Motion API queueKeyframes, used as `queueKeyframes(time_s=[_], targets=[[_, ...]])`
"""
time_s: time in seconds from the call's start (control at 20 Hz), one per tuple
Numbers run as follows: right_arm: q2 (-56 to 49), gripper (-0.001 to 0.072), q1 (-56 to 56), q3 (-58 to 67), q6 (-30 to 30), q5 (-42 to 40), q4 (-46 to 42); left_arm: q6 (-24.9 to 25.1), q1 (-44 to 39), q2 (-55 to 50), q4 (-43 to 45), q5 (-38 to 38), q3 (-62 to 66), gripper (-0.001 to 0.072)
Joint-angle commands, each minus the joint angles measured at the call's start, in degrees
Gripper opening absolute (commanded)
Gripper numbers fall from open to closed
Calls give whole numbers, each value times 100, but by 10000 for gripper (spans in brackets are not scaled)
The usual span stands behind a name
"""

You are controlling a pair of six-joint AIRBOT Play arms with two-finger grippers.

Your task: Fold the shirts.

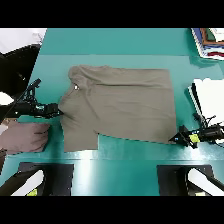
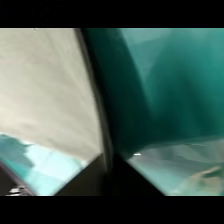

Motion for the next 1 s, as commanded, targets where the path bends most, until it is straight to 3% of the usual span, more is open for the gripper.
queueKeyframes(time_s=[0.0,0.2,0.5,0.65,0.8,0.95], targets=[[409,14,538,162,-81,-105,103,-181,2,153,2,-83,221,25],[1403,14,815,1875,17,-55,149,-588,2,973,13,-177,1582,25],[2199,14,815,6207,92,-339,-98,-752,2,1300,20,-522,5733,26],[2118,14,815,7971,350,-17,-767,-1172,2,1300,44,-494,7517,26],[1698,13,815,9532,540,807,-1508,-1355,2,1300,39,-415,8478,25],[1360,13,817,9973,629,1228,-1556,-1440,2,1274,37,-387,8502,25]])
